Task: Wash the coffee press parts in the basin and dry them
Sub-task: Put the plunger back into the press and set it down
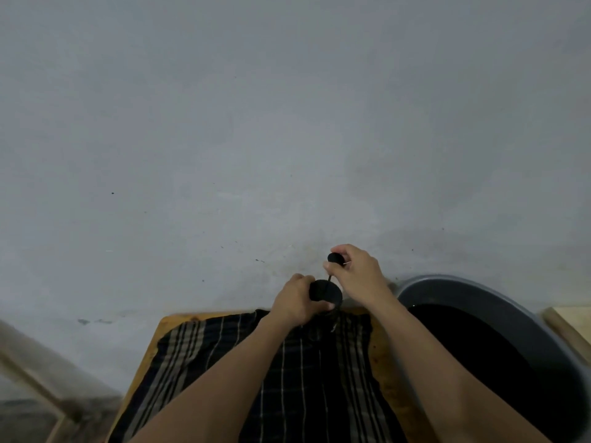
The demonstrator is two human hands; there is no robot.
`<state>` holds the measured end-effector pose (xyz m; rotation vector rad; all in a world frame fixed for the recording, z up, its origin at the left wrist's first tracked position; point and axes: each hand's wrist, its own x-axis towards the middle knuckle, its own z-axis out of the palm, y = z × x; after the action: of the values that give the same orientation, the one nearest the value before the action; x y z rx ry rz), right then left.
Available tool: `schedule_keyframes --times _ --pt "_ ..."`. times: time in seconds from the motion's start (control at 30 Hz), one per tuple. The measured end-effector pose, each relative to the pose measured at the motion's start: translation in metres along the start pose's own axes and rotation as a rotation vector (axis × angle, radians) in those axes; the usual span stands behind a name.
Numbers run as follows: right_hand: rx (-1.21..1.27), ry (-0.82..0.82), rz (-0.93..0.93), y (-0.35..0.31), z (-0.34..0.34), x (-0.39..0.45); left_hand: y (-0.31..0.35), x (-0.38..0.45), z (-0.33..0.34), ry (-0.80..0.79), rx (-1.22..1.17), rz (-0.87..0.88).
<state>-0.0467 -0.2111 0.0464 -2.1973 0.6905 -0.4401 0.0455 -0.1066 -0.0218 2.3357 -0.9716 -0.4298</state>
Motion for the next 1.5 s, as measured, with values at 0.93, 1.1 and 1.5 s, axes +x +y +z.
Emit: schedule_keyframes --times 0.93,1.1,1.5 --pt "0.21 0.015 0.078 0.051 -0.004 -0.112 -0.004 -0.08 0.044 0.482 -0.181 0.21" --pt "0.258 -0.306 0.342 0.096 -0.052 -0.2 0.038 -0.133 0.078 -0.07 -0.241 0.334" --pt "-0.087 -0.096 0.685 0.218 -0.077 -0.343 0.107 -0.208 0.188 -0.658 -0.331 -0.104"
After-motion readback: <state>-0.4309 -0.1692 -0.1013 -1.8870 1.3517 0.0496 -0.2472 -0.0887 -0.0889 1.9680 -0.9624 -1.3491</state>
